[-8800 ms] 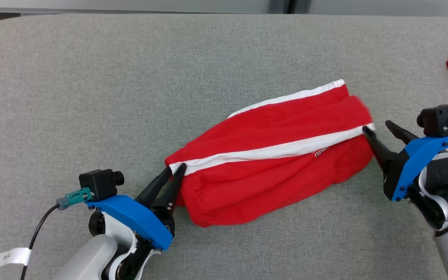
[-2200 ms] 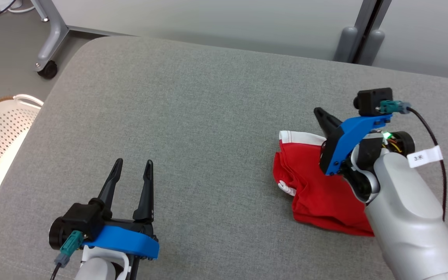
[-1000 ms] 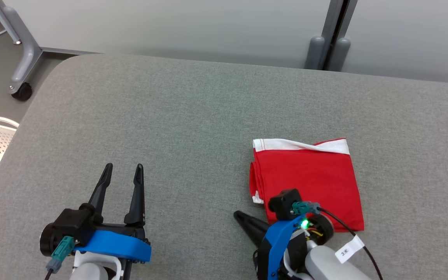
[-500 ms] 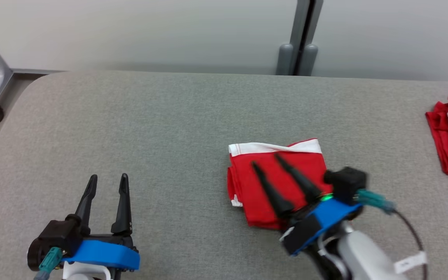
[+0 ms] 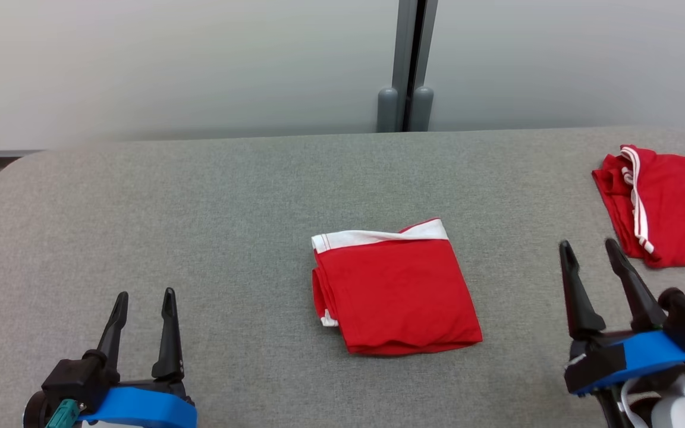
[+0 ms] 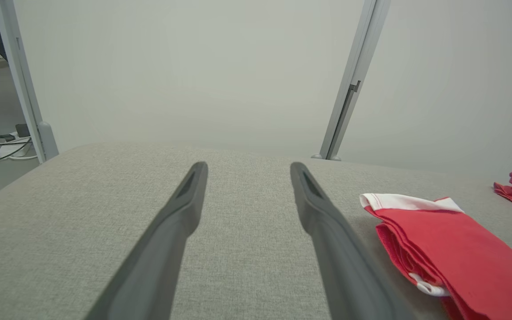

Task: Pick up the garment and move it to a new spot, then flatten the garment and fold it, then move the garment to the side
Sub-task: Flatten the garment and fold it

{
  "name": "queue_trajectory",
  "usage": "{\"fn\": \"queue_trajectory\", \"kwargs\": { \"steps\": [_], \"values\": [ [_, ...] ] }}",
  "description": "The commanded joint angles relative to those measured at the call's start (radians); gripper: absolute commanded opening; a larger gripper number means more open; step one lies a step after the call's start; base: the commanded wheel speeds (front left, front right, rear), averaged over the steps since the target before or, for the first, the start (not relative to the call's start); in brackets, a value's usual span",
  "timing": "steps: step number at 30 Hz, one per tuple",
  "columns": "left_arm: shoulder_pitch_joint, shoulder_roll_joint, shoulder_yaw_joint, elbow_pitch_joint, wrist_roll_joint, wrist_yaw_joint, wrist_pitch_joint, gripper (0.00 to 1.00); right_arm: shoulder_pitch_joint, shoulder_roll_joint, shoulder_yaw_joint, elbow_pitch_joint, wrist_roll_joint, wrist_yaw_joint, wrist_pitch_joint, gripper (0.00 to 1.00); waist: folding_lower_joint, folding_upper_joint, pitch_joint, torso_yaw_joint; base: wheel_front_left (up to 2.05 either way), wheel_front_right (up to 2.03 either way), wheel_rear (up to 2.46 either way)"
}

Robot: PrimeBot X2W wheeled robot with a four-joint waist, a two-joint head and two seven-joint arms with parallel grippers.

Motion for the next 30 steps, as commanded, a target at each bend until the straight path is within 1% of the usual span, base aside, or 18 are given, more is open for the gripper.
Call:
{"fn": "queue_trajectory", "kwargs": {
  "steps": [1,5,14,22,30],
  "values": [
    [0.011,0.006,0.005,0.005,0.007,-0.001,-0.004,1.00,0.035,0.004,-0.027,0.002,-0.016,0.000,0.013,1.00,0.0001,0.0000,-0.015,-0.011,0.00,0.00,0.00],
    [0.017,0.006,0.010,0.018,0.013,0.001,-0.004,1.00,0.072,0.006,-0.057,0.006,-0.029,0.000,0.038,1.00,0.0001,0.0000,-0.037,-0.024,0.00,0.00,0.00],
    [0.034,0.009,0.002,0.039,0.008,0.009,0.004,1.00,0.115,0.006,-0.034,-0.005,-0.023,0.000,0.069,1.00,0.0001,0.0000,-0.062,-0.041,0.00,0.00,0.00],
    [0.041,0.014,-0.003,0.035,0.006,0.024,0.029,1.00,0.102,-0.006,-0.026,0.056,-0.003,0.000,0.037,1.00,0.0001,0.0000,-0.066,-0.031,0.00,0.00,0.00],
    [0.056,0.020,-0.008,0.012,0.001,0.035,0.041,1.00,0.093,-0.006,-0.015,0.072,0.007,0.000,0.027,1.00,0.0001,0.0000,-0.066,-0.023,0.00,0.00,0.00]
  ]
}}
